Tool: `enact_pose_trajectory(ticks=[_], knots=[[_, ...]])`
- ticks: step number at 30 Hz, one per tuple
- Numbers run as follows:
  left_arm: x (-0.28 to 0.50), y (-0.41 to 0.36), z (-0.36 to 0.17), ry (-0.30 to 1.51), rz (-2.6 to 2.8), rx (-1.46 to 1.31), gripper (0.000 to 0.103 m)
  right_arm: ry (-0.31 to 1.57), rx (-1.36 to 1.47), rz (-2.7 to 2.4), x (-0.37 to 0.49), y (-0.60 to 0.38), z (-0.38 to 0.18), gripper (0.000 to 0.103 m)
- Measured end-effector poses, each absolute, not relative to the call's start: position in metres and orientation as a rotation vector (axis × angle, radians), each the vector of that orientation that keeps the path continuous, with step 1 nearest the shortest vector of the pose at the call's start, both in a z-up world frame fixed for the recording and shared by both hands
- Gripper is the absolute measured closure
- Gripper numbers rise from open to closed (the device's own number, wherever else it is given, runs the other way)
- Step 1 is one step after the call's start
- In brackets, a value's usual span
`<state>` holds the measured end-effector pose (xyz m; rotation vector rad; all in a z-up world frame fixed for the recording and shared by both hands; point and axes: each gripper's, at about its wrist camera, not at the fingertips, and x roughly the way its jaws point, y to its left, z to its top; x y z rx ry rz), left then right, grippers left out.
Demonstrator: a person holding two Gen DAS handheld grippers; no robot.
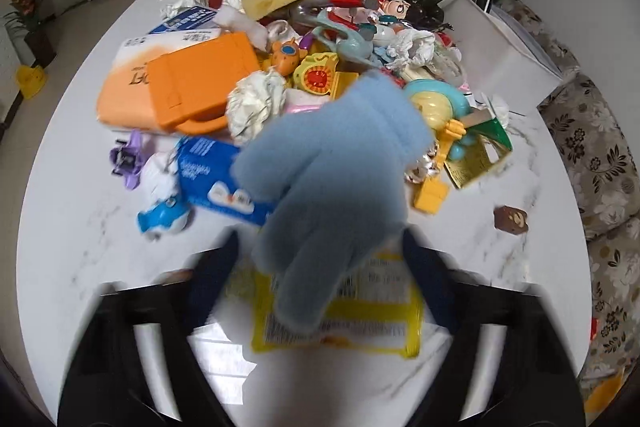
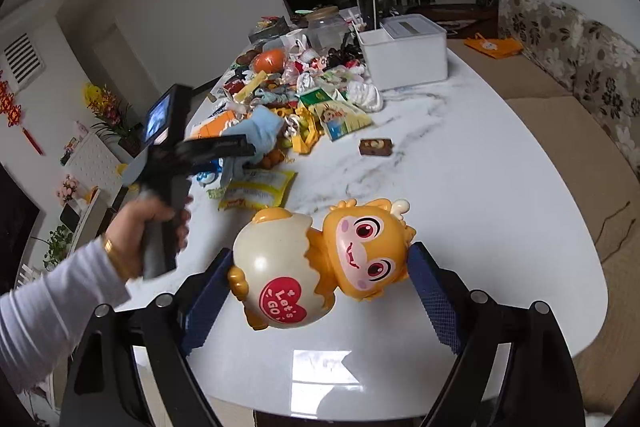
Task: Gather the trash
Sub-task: 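Grasp the cream-and-orange monkey toy with the right tool while the left tool grasps the blue glove, then carry the monkey toy and blue glove down into the cardboard box and open both tools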
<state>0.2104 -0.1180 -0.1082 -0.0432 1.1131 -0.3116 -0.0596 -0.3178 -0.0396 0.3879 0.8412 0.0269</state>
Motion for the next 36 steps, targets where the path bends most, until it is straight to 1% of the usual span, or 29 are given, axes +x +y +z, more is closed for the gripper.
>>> enact_pose_trajectory(ticks=[2, 3, 4, 5, 9, 14, 17, 20, 23, 27, 33, 36], knots=[[0.212, -0.119, -0.107, 1.122, -0.325, -0.06, 0.068, 0.85, 0.388, 0.026, -0.065, -0.317, -0.043, 0.018], [0.211, -0.117, -0.105, 1.121, -0.327, -0.069, 0.08, 0.853, 0.39, 0.029, -0.068, -0.317, -0.044, 0.018], [0.209, -0.114, -0.102, 1.124, -0.335, -0.093, 0.086, 0.857, 0.393, 0.032, -0.069, -0.317, -0.046, 0.018], [0.206, -0.11, -0.097, 1.123, -0.352, -0.13, 0.088, 0.859, 0.397, 0.035, -0.07, -0.316, -0.046, 0.018], [0.182, -0.095, -0.051, 1.031, -0.431, -0.19, 0.089, 0.849, 0.403, 0.057, -0.072, -0.312, -0.043, 0.018], [0.126, -0.079, 0.015, 0.898, -0.515, -0.122, 0.089, 0.839, 0.387, 0.08, -0.071, -0.304, -0.035, 0.018], [0.089, -0.067, 0.038, 0.852, -0.537, -0.078, 0.089, 0.835, 0.368, 0.1, -0.073, -0.297, -0.028, 0.018], [0.051, -0.053, 0.047, 0.826, -0.56, -0.031, 0.089, 0.839, 0.359, 0.126, -0.076, -0.29, -0.024, 0.018], [0.02, -0.038, 0.044, 0.842, -0.568, -0.034, 0.089, 0.851, 0.354, 0.151, -0.082, -0.28, -0.02, 0.018], [-0.029, -0.023, 0.017, 0.916, -0.617, -0.014, 0.089, 0.883, 0.343, 0.198, -0.093, -0.267, -0.019, 0.018], [-0.103, -0.004, -0.04, 1.149, -0.706, -0.051, 0.089, 1.007, 0.305, 0.286, -0.122, -0.246, -0.033, 0.019], [-0.136, -0.002, -0.074, 1.262, -0.74, -0.02, 0.089, 1.113, 0.299, 0.324, -0.14, -0.238, -0.058, 0.019]])
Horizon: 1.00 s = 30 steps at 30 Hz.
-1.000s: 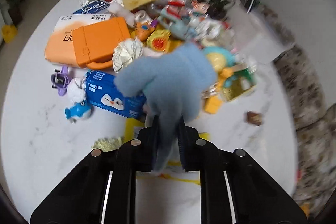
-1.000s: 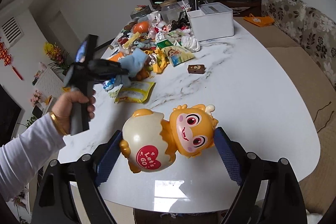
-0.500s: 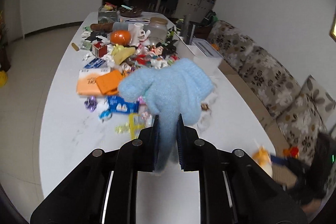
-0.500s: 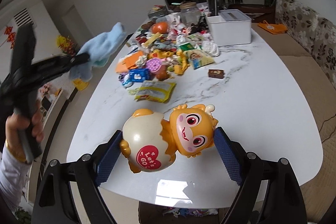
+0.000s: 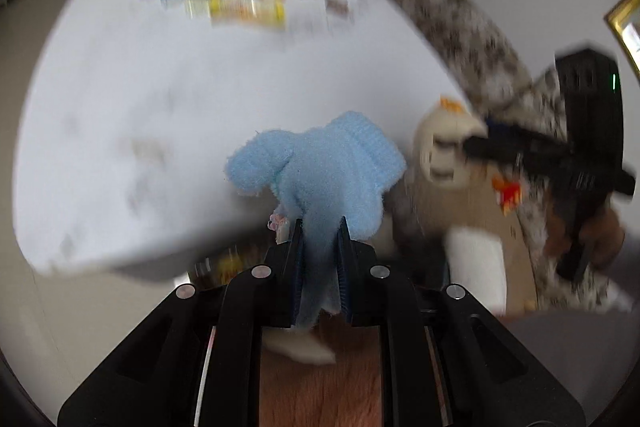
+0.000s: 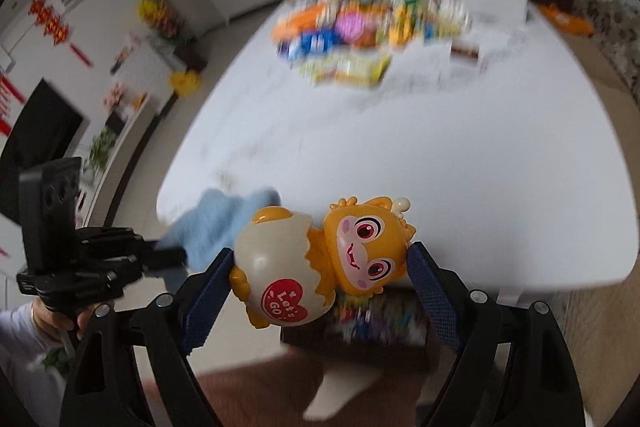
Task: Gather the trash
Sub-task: 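Carry the monkey toy and blue glove down into the cardboard box and open both tools, then grasp the yellow snack bag with the right tool while the left tool grasps the clear green figure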
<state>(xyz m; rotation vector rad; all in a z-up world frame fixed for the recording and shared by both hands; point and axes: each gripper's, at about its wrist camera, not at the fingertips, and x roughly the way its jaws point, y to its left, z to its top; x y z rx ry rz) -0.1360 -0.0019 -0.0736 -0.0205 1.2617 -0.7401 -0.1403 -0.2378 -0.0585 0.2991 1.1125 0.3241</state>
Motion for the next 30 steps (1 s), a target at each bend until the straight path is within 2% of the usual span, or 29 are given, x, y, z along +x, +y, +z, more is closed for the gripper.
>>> enact_pose_trajectory(ticks=[4, 10, 12, 13, 14, 18, 20, 25, 30], knots=[[-0.164, -0.004, -0.137, 1.415, -0.759, 0.011, 0.089, 1.242, 0.289, 0.325, -0.161, -0.231, -0.108, 0.019], [-0.164, -0.024, -0.27, 1.583, -0.69, 0.063, 0.087, 1.389, 0.27, 0.249, -0.171, -0.221, -0.229, 0.019], [-0.159, -0.03, -0.322, 1.652, -0.594, 0.121, 0.057, 1.485, 0.254, 0.189, -0.169, -0.221, -0.287, 0.014], [-0.158, -0.031, -0.34, 1.665, -0.553, 0.145, 0.045, 1.524, 0.259, 0.164, -0.168, -0.222, -0.307, 0.014], [-0.161, -0.031, -0.36, 1.683, -0.519, 0.169, 0.027, 1.57, 0.277, 0.154, -0.168, -0.224, -0.33, 0.014], [-0.167, -0.035, -0.43, 1.862, -0.451, 0.276, 0.027, 1.682, 0.242, 0.041, -0.173, -0.229, -0.386, 0.014], [-0.172, -0.034, -0.437, 1.888, -0.454, 0.288, 0.027, 1.69, 0.25, 0.046, -0.173, -0.23, -0.388, 0.014], [-0.18, -0.028, -0.408, 1.883, -0.505, 0.239, 0.027, 1.682, 0.211, 0.143, -0.178, -0.217, -0.357, 0.013], [-0.171, -0.029, -0.312, 1.79, -0.661, 0.136, 0.026, 1.578, 0.229, 0.253, -0.17, -0.211, -0.28, 0.013]])
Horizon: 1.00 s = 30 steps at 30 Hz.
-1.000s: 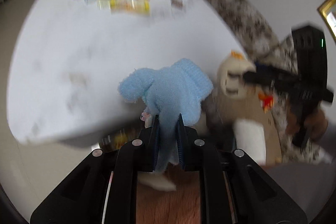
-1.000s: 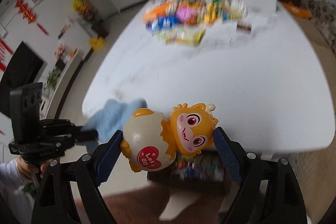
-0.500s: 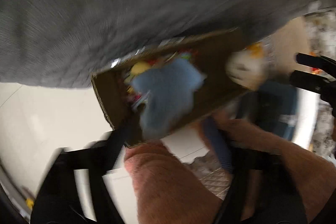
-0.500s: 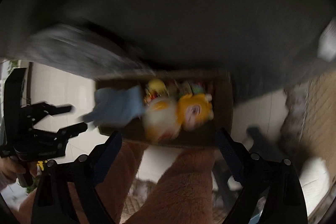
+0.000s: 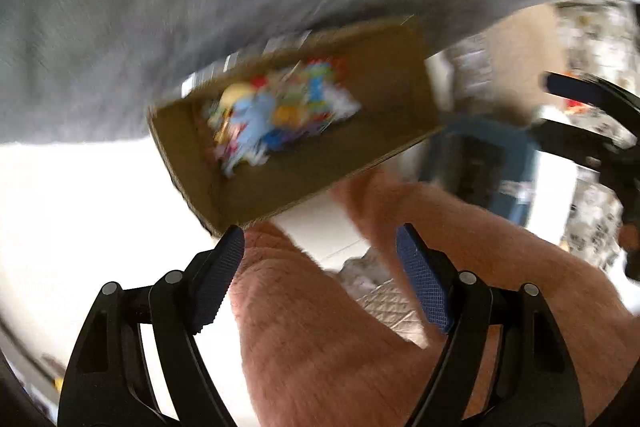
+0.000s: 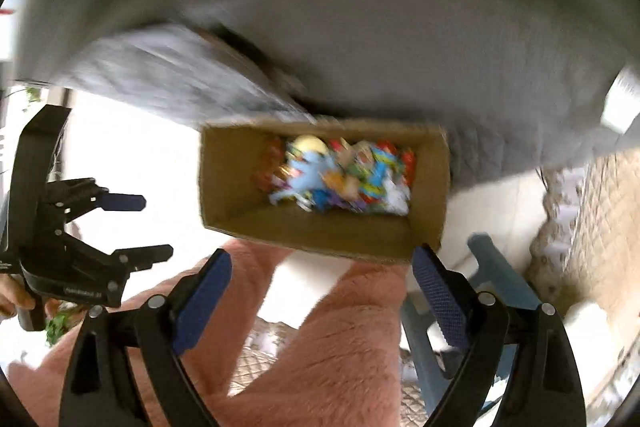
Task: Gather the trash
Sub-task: 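Grasp the yellow snack bag with the right tool while the left tool grasps the clear green figure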
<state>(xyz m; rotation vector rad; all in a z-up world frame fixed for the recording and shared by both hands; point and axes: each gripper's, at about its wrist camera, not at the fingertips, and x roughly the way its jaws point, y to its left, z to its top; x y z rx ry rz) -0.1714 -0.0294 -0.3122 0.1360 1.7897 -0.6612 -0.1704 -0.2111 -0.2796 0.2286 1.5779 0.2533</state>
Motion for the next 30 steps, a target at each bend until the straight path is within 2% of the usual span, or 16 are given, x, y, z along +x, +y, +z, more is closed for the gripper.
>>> enact_pose_trajectory(ticks=[4, 5, 7, 11, 14, 17, 24, 30], knots=[[-0.157, -0.023, -0.215, 1.632, -0.721, 0.109, 0.026, 1.431, 0.204, 0.338, -0.156, -0.218, -0.198, 0.012], [-0.153, -0.021, -0.198, 1.601, -0.73, 0.085, 0.025, 1.38, 0.201, 0.364, -0.15, -0.22, -0.172, 0.011], [-0.142, -0.014, -0.15, 1.486, -0.716, 0.049, 0.015, 1.277, 0.201, 0.397, -0.137, -0.225, -0.132, 0.007], [-0.116, -0.005, -0.091, 1.269, -0.597, 0.02, 0.014, 1.071, 0.174, 0.393, -0.092, -0.225, -0.08, 0.006], [-0.097, 0.003, -0.074, 1.19, -0.503, -0.037, 0.014, 0.97, 0.133, 0.359, -0.035, -0.215, -0.071, 0.006], [-0.081, 0.009, -0.061, 1.151, -0.484, -0.151, 0.014, 0.951, 0.088, 0.425, 0.032, -0.196, -0.075, 0.006], [-0.09, 0.025, -0.065, 1.135, -0.437, -0.249, 0.014, 1.076, -0.146, 0.459, 0.169, -0.152, -0.113, 0.006], [-0.096, 0.054, -0.081, 1.201, -0.354, -0.362, 0.014, 1.187, -0.233, 0.444, 0.199, -0.143, -0.152, 0.006]])
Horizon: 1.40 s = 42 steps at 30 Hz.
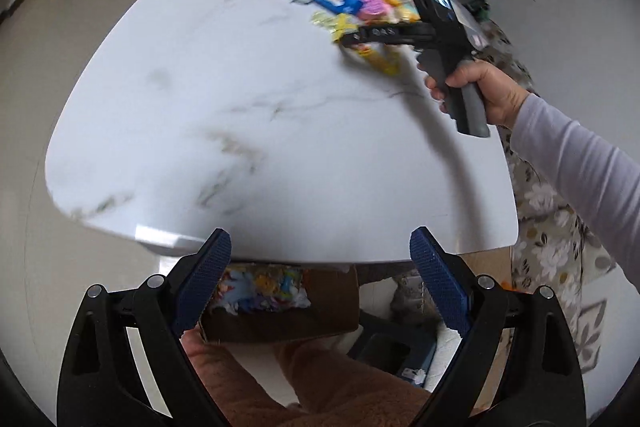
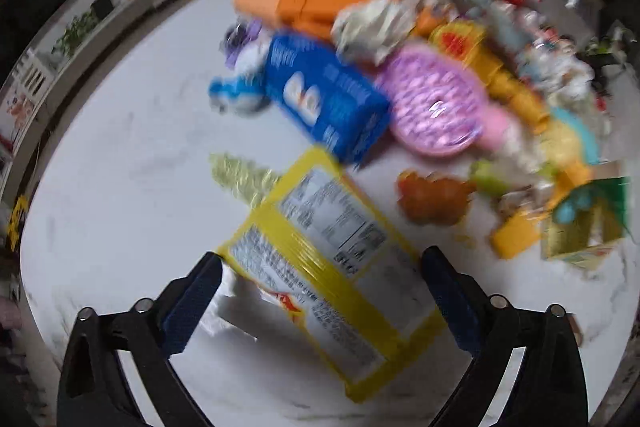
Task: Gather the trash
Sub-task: 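Grasp the yellow snack bag with the right tool while the left tool grasps the clear green figure, then carry the snack bag and green figure into the cardboard box and release them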
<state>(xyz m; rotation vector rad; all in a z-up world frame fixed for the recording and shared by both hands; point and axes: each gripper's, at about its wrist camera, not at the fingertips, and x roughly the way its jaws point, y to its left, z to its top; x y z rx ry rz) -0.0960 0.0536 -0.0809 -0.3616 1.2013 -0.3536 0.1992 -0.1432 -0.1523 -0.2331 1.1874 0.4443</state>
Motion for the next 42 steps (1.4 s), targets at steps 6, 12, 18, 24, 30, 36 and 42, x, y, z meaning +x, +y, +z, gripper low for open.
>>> enact_pose_trajectory(ticks=[6, 12, 18, 24, 30, 36, 42], knots=[[-0.077, 0.055, -0.088, 1.221, -0.344, -0.287, 0.014, 1.114, -0.205, 0.44, 0.164, -0.158, -0.14, 0.048], [-0.023, 0.039, -0.094, 1.208, -0.349, -0.186, 0.014, 1.052, 0.062, 0.425, 0.09, -0.208, -0.116, 0.065], [0.083, 0.011, -0.107, 1.157, -0.321, -0.235, 0.014, 0.955, 0.318, 0.341, 0.013, -0.254, -0.089, 0.068], [0.167, -0.039, -0.123, 1.129, -0.205, -0.125, 0.014, 0.874, 0.416, 0.303, -0.033, -0.268, -0.06, 0.068], [0.197, -0.067, -0.141, 1.146, -0.131, 0.063, 0.063, 0.864, 0.449, 0.291, -0.051, -0.277, -0.057, 0.068], [0.186, -0.057, -0.129, 1.144, -0.223, 0.045, 0.064, 0.878, 0.463, 0.311, -0.056, -0.276, -0.061, 0.068], [0.118, -0.028, -0.084, 1.056, -0.385, 0.01, 0.064, 0.886, 0.444, 0.358, -0.063, -0.265, -0.055, 0.068]])
